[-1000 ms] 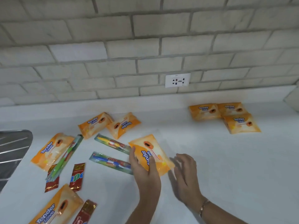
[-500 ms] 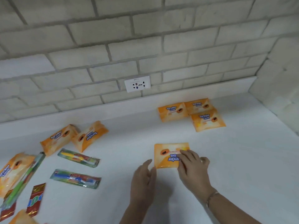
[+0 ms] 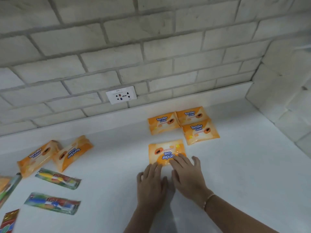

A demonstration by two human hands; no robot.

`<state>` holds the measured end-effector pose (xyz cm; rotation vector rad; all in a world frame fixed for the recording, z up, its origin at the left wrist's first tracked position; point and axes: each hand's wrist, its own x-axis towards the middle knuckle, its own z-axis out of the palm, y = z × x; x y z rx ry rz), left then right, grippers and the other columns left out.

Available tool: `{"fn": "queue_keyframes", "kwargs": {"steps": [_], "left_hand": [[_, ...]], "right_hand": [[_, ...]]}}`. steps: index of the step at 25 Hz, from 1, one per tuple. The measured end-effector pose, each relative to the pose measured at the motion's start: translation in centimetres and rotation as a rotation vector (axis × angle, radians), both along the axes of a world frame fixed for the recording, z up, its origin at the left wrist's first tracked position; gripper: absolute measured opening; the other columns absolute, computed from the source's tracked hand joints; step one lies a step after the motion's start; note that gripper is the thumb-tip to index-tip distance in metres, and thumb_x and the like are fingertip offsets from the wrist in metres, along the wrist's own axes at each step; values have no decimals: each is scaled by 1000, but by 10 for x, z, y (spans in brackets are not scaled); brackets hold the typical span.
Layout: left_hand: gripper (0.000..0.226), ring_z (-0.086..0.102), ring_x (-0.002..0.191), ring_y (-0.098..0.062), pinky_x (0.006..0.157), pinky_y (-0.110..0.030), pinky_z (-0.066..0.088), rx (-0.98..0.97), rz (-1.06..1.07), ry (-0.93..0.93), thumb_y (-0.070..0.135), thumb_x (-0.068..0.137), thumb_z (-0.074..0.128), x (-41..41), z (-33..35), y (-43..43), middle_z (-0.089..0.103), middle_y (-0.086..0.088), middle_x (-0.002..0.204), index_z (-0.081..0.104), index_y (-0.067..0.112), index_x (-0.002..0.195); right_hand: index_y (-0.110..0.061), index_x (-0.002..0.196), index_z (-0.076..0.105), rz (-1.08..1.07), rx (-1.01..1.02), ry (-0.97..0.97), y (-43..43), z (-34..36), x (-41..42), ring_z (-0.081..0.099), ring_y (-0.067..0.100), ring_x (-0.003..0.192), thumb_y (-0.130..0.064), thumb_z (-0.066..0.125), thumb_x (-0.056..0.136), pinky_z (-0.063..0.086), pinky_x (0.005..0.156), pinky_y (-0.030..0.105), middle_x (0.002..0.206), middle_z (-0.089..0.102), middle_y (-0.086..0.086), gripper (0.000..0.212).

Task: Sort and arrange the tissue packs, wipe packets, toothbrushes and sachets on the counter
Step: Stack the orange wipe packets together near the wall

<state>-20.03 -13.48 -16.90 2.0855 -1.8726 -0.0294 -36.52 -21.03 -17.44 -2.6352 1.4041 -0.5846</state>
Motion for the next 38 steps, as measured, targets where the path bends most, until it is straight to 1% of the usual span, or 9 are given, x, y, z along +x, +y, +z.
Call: {"fn": "queue_keyframes", "kwargs": {"steps": [9, 20, 22, 26, 30, 31, 34, 35, 38], "left_hand": [[39, 61, 114, -18, 88, -39, 46, -1, 3, 75, 44, 92, 51, -2, 5, -74, 67, 6, 127, 66, 23, 122], [38, 60, 114, -19, 91, -40, 49, -27, -8, 81, 39, 91, 51, -3, 0, -74, 66, 3, 126, 64, 22, 122], [34, 61, 107, -19, 87, -39, 48, -31, 2, 90, 36, 88, 55, -2, -1, -73, 67, 5, 119, 65, 23, 118], [26, 63, 94, -20, 81, -36, 43, -169, -62, 127, 33, 89, 60, 1, 0, -66, 69, 6, 106, 68, 23, 111], [40, 59, 122, -23, 100, -44, 49, -162, 42, 158, 39, 94, 51, 4, 2, -65, 66, -2, 129, 67, 20, 125], [38, 63, 118, -22, 99, -46, 49, -149, 52, 156, 39, 94, 50, 3, 2, -65, 69, -1, 124, 69, 20, 120], [19, 63, 81, -22, 74, -42, 44, -188, -19, 126, 33, 95, 52, 4, 5, -60, 66, 7, 86, 68, 25, 89], [17, 61, 79, -22, 71, -41, 41, -207, -56, 123, 33, 95, 53, 4, 5, -59, 64, 7, 85, 67, 25, 88], [30, 63, 111, -21, 89, -42, 48, -185, -34, 181, 37, 97, 49, 6, 2, -61, 69, 2, 120, 69, 21, 112]], "right_hand": [[-23, 135, 62, -168, 152, 158, -50, 9, 17, 48, 25, 143, -46, 28, 97, 32, 111, 67, 145, 60, -1, 56], [-26, 140, 58, -188, 163, 150, -49, 9, 17, 37, 22, 150, -44, 25, 96, 32, 114, 65, 154, 52, -4, 58], [-27, 136, 60, -205, 163, 122, -48, 10, 15, 42, 24, 146, -42, 31, 95, 34, 112, 64, 151, 54, -1, 53], [-29, 128, 62, -280, 122, 24, -44, 13, 13, 53, 24, 117, -38, 43, 93, 38, 101, 53, 124, 58, 1, 41], [-35, 120, 65, -169, 62, -3, -41, 15, 12, 53, 18, 108, -37, 47, 94, 37, 93, 46, 112, 59, -8, 31], [-35, 119, 65, -150, 65, -3, -42, 15, 13, 54, 17, 110, -37, 45, 95, 37, 94, 47, 114, 60, -10, 31], [-32, 123, 64, -153, 80, -19, -43, 12, 13, 52, 18, 126, -40, 42, 97, 34, 104, 52, 130, 61, -11, 35], [-32, 128, 62, -154, 84, -14, -43, 12, 13, 49, 19, 133, -42, 41, 98, 33, 107, 54, 138, 59, -9, 38], [-31, 128, 60, -154, 92, -36, -44, 14, 13, 51, 20, 127, -47, 50, 94, 36, 104, 51, 133, 59, -6, 39]]}}
